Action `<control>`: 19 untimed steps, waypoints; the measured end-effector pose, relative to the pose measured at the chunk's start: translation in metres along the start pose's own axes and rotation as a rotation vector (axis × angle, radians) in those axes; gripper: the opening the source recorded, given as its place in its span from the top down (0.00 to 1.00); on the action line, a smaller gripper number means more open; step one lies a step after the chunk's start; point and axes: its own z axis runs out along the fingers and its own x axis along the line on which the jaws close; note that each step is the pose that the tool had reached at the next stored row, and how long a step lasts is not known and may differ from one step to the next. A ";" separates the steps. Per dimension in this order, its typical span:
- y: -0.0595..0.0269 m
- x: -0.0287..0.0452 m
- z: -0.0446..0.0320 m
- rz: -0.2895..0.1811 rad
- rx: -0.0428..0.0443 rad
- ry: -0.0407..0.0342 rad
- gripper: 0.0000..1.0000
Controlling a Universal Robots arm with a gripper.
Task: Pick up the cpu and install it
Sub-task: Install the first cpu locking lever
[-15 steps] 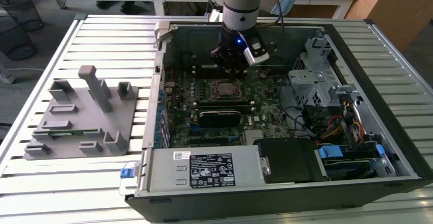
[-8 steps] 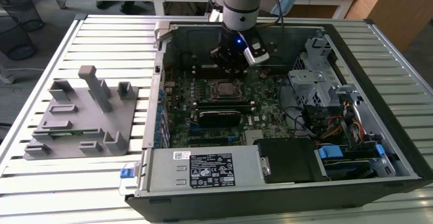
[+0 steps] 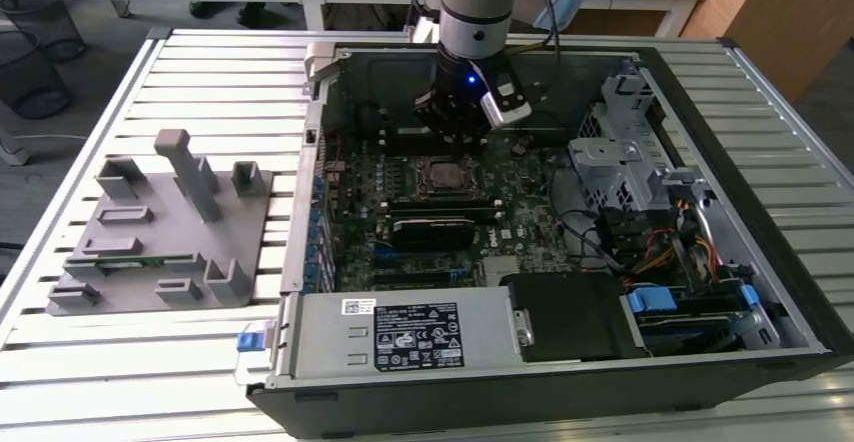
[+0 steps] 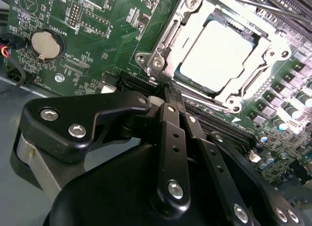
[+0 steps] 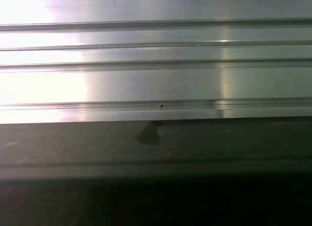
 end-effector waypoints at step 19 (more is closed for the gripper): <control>0.0001 -0.0008 0.0022 0.000 0.0015 0.0152 0.89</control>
